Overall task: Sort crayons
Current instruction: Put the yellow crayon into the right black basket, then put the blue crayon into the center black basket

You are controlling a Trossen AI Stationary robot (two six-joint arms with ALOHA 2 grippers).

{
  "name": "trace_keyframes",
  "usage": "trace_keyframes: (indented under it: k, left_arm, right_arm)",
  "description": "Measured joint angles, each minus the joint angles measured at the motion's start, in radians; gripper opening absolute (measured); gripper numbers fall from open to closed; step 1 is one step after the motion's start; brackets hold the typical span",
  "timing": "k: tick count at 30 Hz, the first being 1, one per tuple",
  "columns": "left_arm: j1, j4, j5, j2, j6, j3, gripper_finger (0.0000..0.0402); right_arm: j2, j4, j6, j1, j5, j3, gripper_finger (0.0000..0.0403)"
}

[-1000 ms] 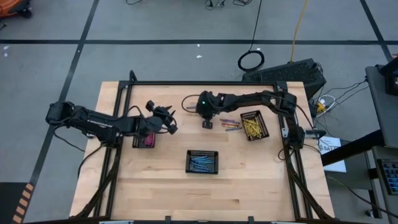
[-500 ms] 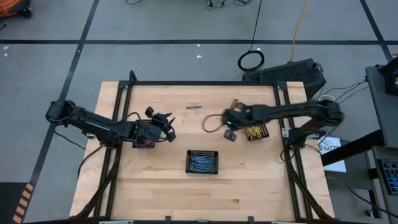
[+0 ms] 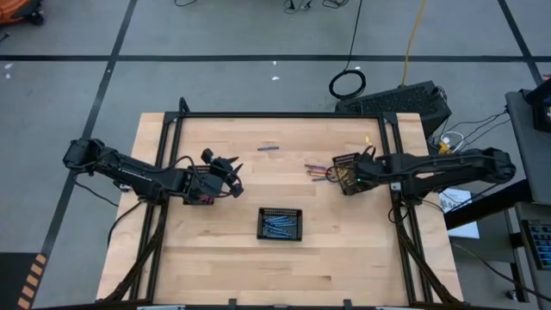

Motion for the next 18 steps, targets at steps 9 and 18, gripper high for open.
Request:
trace_keyframes:
  k: [9, 18]
  left_arm:
    - [0.000, 0.000, 0.000, 0.000, -0.001, 0.000, 0.0120]
    - [0.000, 0.000, 0.001, 0.000, -0.002, 0.000, 0.0120]
  right_arm:
    - [0.006, 0.026, -0.067, 0.000, 0.079, 0.015, 0.0088]
    - [0.041, 0.451, -0.495, 0.069, -0.020, 0.092, 0.0127]
